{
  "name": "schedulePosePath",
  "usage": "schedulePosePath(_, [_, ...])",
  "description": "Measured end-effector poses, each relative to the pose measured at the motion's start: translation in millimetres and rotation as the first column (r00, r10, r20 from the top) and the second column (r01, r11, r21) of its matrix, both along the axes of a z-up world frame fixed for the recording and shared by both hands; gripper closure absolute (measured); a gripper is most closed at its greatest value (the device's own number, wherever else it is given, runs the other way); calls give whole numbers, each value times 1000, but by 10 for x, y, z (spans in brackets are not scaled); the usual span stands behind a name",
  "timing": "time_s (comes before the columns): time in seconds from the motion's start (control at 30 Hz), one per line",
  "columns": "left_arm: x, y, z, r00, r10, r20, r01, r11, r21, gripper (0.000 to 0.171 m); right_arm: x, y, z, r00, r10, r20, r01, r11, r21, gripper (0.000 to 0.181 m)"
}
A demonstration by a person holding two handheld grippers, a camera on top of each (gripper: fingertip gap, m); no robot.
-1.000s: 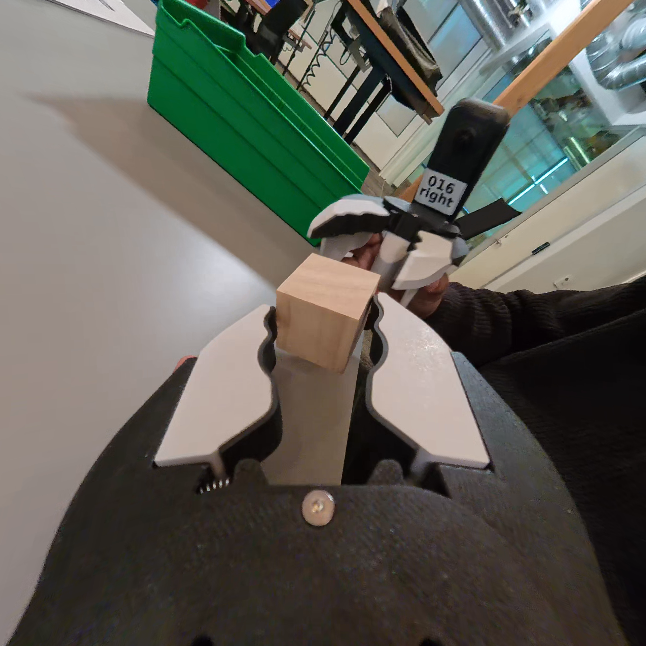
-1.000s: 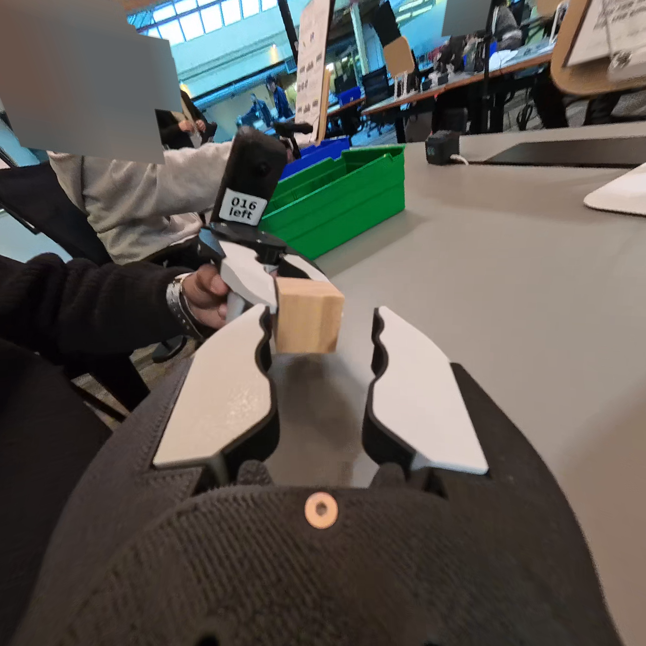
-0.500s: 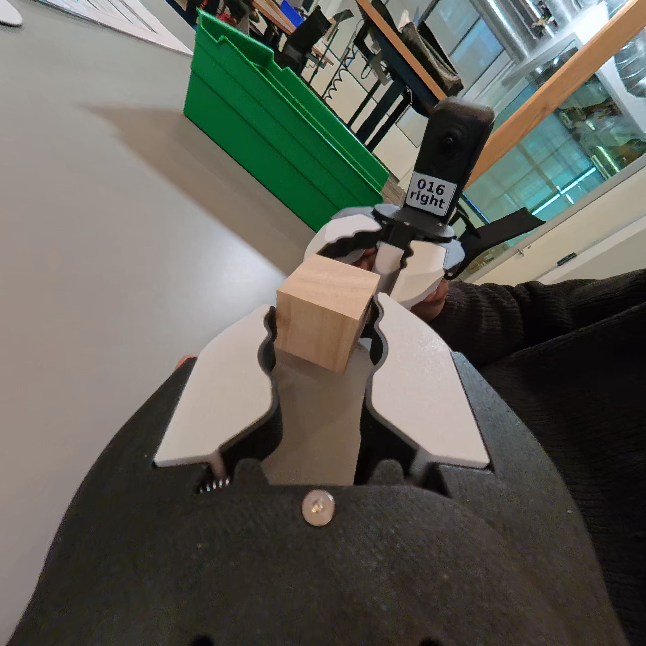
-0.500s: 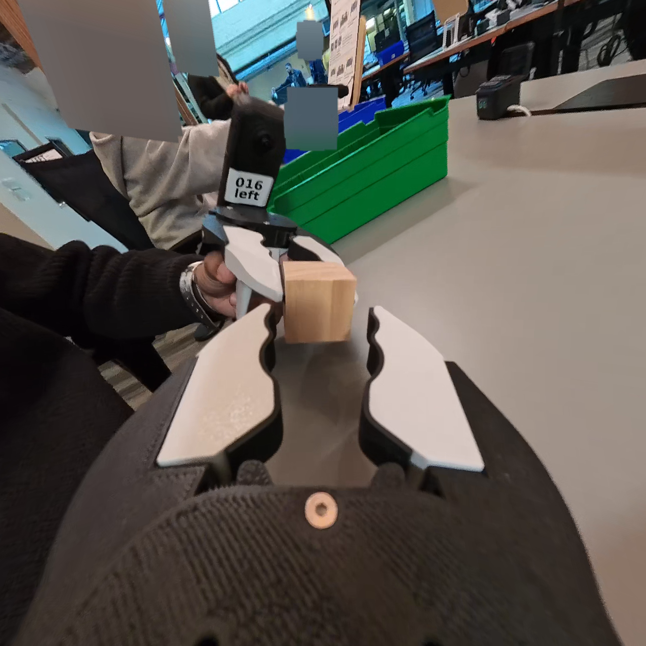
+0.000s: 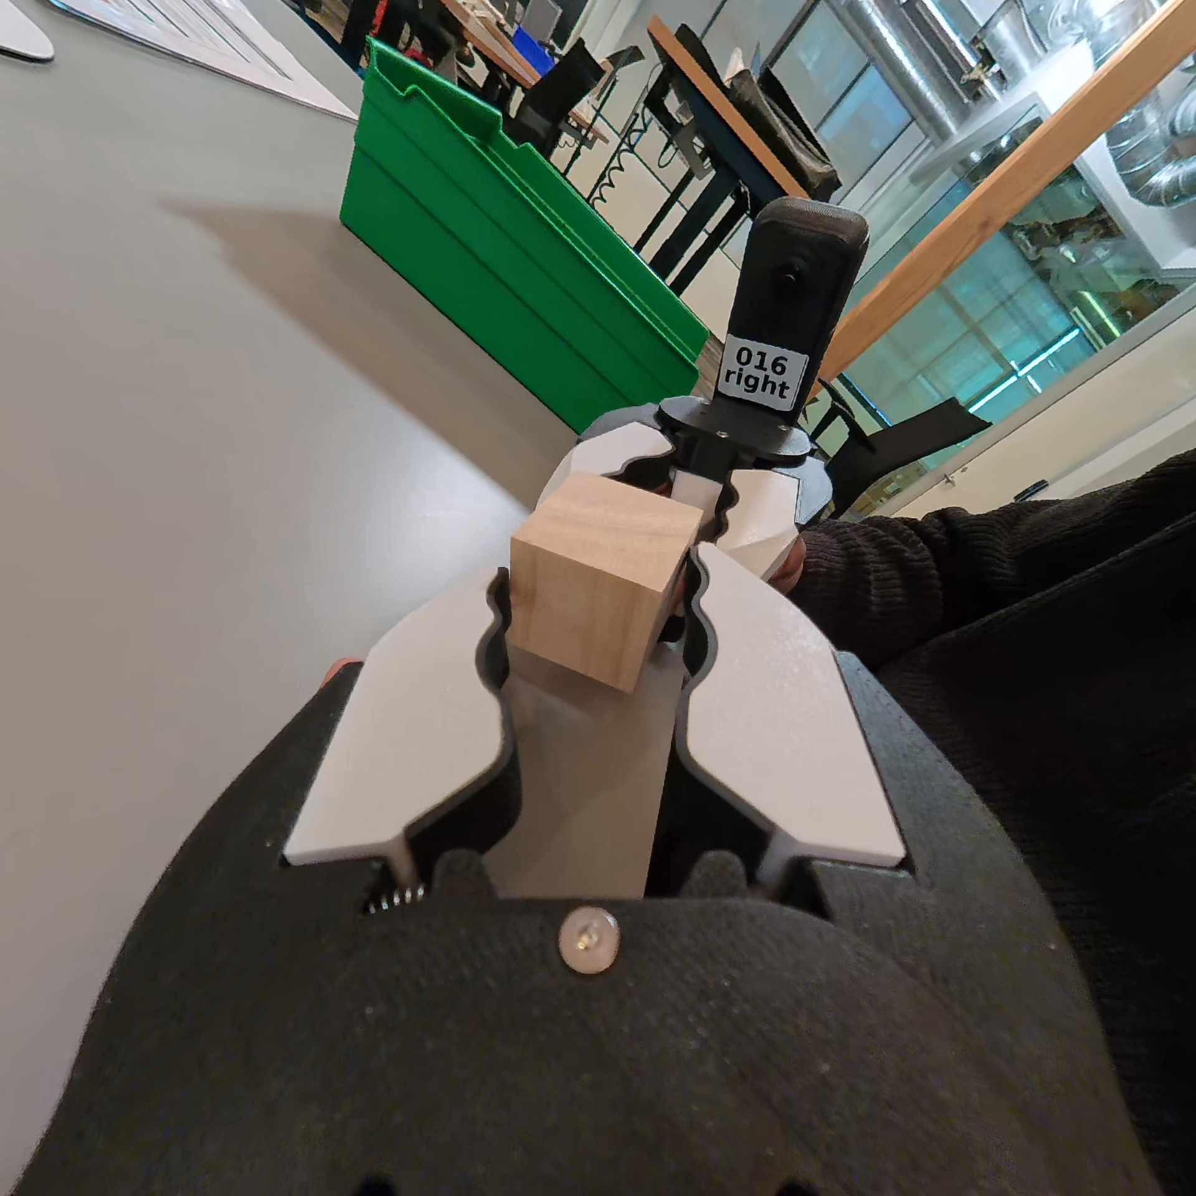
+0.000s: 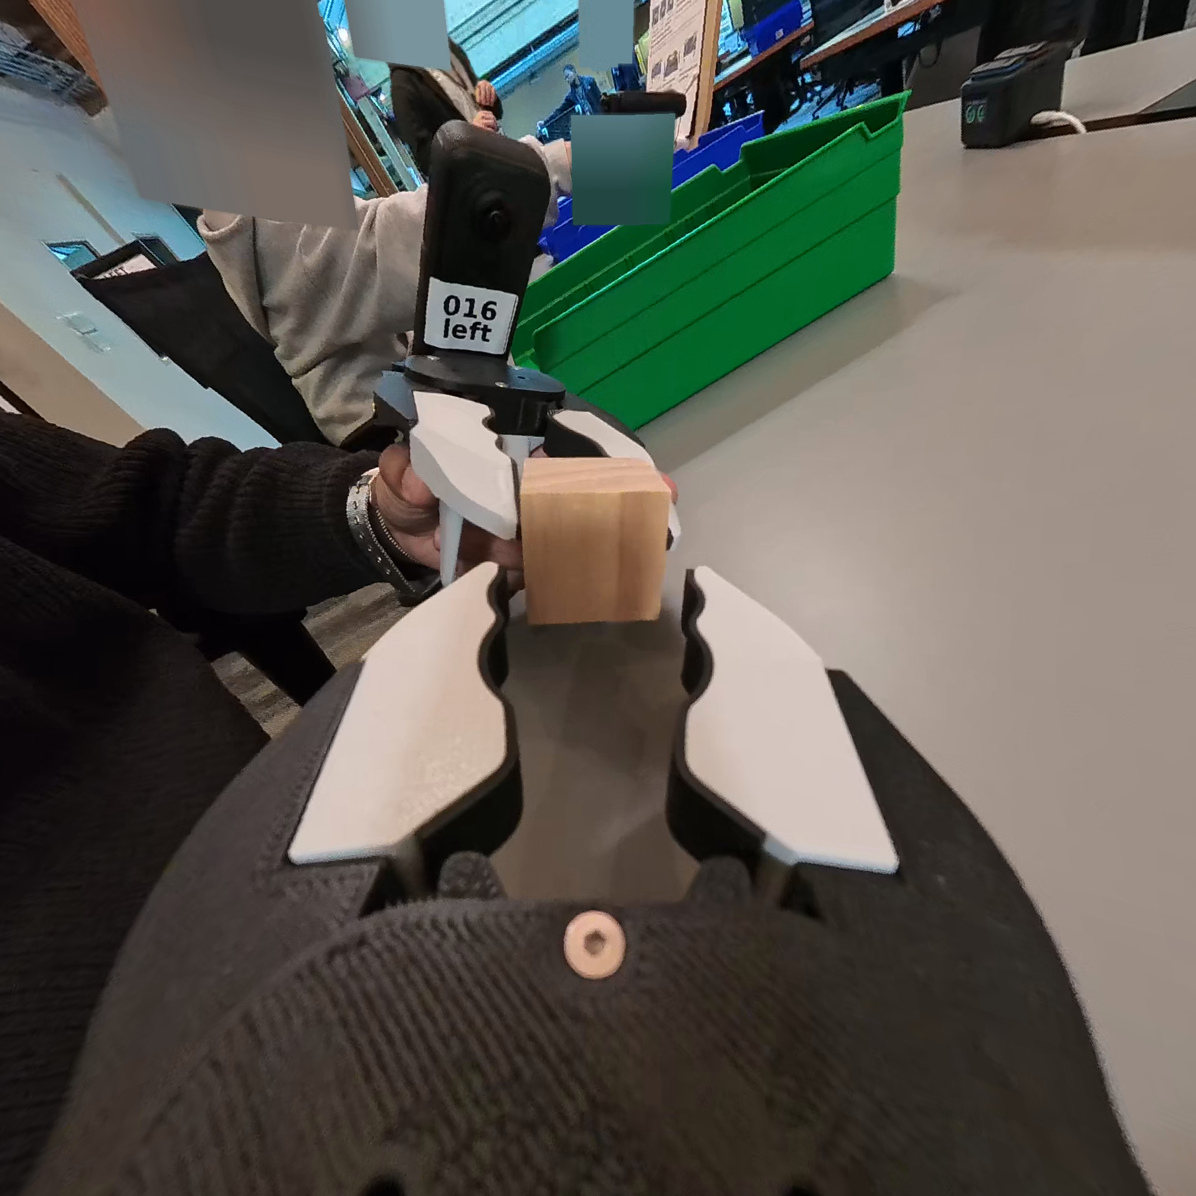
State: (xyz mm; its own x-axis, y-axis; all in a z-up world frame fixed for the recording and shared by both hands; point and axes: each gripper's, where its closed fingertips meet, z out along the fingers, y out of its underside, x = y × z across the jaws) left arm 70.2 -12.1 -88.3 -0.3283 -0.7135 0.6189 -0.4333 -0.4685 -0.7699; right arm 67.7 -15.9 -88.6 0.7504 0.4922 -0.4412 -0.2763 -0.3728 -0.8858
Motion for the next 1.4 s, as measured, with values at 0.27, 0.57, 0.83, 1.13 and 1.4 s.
schedulePosePath(0.27, [-7,-46,27,1000,-21,12,21,1000,-19,118,-8,-10,24,1000,0,9,-1,1000,19,135])
schedulePosePath(0.57, [-8,-47,29,1000,-23,14,23,999,-22,119,-18,-17,32,1000,14,-9,-14,1000,18,139])
schedulePosePath(0.83, [-19,-73,50,999,-29,21,30,999,-27,119,-49,-24,48,997,1,77,-4,999,50,138])
schedulePosePath(1.13, [-12,-68,53,999,-22,27,23,1000,-13,119,-40,-18,28,996,1,93,-4,999,37,138])
schedulePosePath(1.4, [13,-162,3,999,-31,18,30,997,70,96,-6,-2,-16,993,-12,120,10,1000,20,139])
